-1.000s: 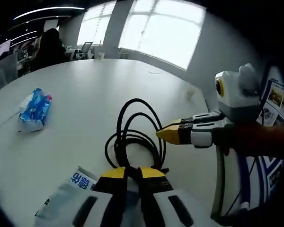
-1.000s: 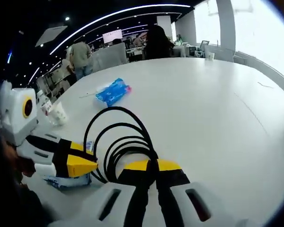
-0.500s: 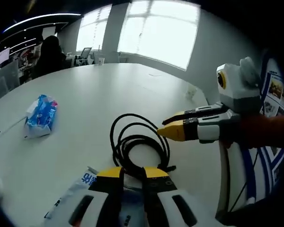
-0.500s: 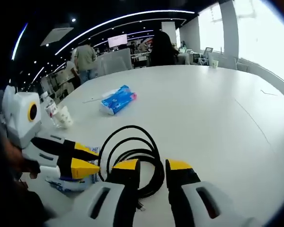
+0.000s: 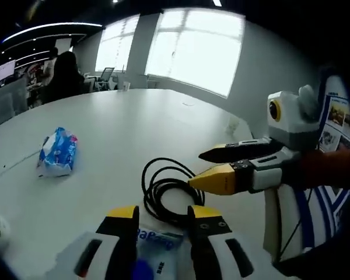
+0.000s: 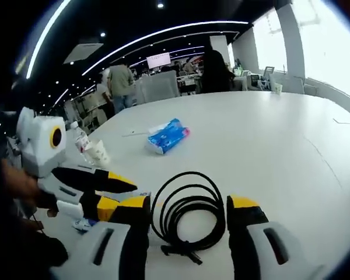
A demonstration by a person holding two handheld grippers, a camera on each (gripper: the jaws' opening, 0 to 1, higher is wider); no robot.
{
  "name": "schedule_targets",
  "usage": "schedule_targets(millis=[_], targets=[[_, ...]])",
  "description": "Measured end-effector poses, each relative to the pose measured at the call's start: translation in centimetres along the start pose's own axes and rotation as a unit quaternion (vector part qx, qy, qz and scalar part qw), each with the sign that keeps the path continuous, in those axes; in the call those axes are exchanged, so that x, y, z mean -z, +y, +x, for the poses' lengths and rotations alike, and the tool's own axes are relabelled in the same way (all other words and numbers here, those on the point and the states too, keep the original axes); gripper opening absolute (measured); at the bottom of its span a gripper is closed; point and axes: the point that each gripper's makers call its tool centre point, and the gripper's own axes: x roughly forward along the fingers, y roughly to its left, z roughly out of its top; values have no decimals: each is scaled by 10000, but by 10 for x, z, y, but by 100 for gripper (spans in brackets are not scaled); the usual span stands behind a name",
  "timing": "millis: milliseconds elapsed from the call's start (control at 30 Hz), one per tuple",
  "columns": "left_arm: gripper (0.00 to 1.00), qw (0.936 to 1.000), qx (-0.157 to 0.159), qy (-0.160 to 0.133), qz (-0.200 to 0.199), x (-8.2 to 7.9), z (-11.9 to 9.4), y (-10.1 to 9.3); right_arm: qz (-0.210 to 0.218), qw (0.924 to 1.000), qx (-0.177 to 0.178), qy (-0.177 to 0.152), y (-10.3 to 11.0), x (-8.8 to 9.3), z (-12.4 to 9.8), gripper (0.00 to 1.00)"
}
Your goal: Arrange the tabletop items into an orderly group along one side of the table until the central work area is clear of visible clutter.
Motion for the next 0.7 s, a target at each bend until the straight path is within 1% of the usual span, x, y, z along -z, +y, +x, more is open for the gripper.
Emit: schedule_targets(millis=[167, 200, 233, 333, 367, 400, 433, 467, 500, 533, 600, 667, 700], targets=[[43, 9999, -152, -1, 6, 6, -23, 16, -98, 9997, -208, -12, 8, -6, -2, 61], [44, 9997, -243, -9, 1, 8, -28, 22, -169, 9995, -275, -24, 13, -8, -3, 62], [45, 9996, -296, 13, 0, 8, -34, 25, -222, 9993, -291, -29, 16, -10, -4, 63], [43, 9989, -472, 52, -25, 11, -50, 36, -331, 9989, -340, -8, 19, -10, -3, 63], [42, 9982, -596, 63, -104, 14, -56, 42, -371, 9986, -364, 6, 21, -9, -2, 64], [40, 9979, -624, 3, -191, 15, -60, 45, -393, 9985, -390, 34, 23, -8, -2, 64], [36, 9969, -676, -18, -409, 16, -67, 48, -436, 9981, -442, 56, 26, -7, -2, 65], [34, 9962, -727, -28, -474, 18, -71, 51, -480, 9977, -481, 79, 28, -5, -1, 67], [33, 9958, -814, -31, -419, 21, -74, 57, -498, 9973, -530, 68, 30, -5, -1, 69], [33, 9949, -926, -32, -387, 23, -78, 63, -504, 9969, -603, 105, 34, -4, -1, 70], [34, 9939, -995, -84, -477, 29, -88, 71, -564, 9963, -635, 146, 38, -2, -1, 71], [38, 9924, -1112, -119, -517, 36, -97, 78, -605, 9957, -676, 173, 43, 0, -1, 71], [40, 9920, -1140, -99, -524, 39, -100, 79, -598, 9957, -692, 178, 44, 0, -1, 70]])
